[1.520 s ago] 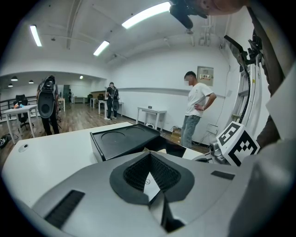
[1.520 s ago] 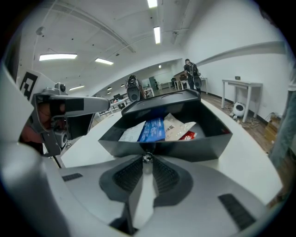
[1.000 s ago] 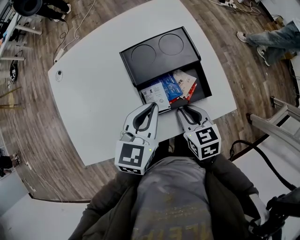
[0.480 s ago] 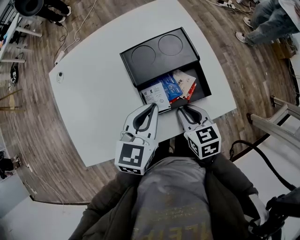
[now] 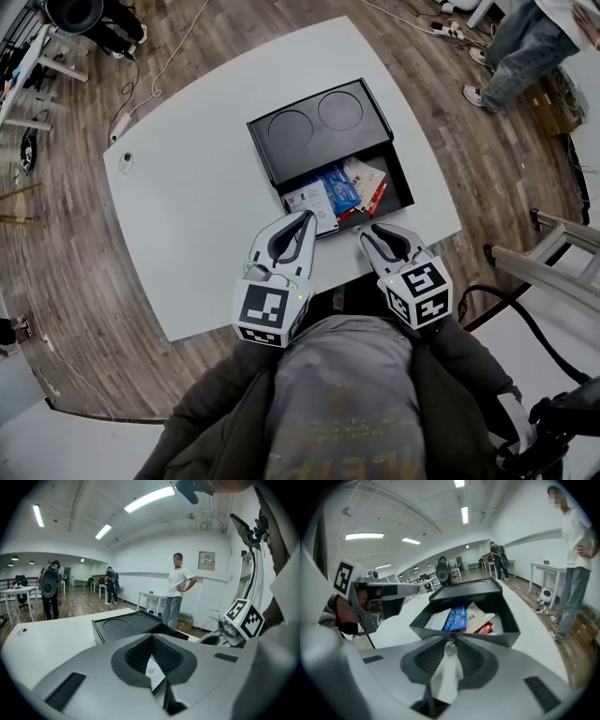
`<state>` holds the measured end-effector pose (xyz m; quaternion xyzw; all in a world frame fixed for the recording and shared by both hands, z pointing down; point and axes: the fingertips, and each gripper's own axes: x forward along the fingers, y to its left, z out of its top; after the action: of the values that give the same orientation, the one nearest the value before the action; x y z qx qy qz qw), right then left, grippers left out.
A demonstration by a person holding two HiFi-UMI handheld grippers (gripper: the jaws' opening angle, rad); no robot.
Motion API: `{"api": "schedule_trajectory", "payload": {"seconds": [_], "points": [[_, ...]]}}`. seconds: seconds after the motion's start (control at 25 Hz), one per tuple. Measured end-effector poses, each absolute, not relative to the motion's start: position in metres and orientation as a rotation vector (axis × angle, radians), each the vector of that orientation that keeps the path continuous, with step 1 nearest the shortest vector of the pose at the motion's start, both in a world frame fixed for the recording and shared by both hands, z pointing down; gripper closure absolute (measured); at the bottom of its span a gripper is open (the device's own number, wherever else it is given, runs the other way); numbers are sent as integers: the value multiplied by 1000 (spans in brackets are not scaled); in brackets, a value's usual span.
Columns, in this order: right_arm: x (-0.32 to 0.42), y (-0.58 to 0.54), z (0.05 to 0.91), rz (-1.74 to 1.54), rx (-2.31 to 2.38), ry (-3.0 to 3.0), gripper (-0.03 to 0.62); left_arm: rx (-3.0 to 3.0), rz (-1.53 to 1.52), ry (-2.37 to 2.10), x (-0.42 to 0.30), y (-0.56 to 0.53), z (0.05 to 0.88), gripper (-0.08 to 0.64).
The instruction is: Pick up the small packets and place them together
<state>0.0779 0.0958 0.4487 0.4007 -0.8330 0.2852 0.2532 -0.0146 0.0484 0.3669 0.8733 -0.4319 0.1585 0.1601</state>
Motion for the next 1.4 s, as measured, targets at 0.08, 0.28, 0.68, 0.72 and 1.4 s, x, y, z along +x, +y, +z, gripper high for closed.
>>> {"api": "schedule_trajectory", "payload": {"seconds": [0.08, 0.28, 0.68, 0.72, 1.4], "points": [[77, 90, 430, 726, 1077, -2293, 518, 2498, 425, -1242, -15, 43, 360, 558], [55, 67, 402, 648, 1022, -2371, 518, 2502, 379, -1298, -25, 35, 348, 558], [36, 20, 409, 638, 882, -2343, 518, 2409, 380, -1394, -43, 21, 348, 558], [33, 16, 413, 646, 852, -2329, 518, 2396, 382, -1396, -44, 20, 350, 558], [-1, -5, 471, 684, 536, -2135, 460, 2180, 384, -1460, -82, 7, 391, 558]]}}
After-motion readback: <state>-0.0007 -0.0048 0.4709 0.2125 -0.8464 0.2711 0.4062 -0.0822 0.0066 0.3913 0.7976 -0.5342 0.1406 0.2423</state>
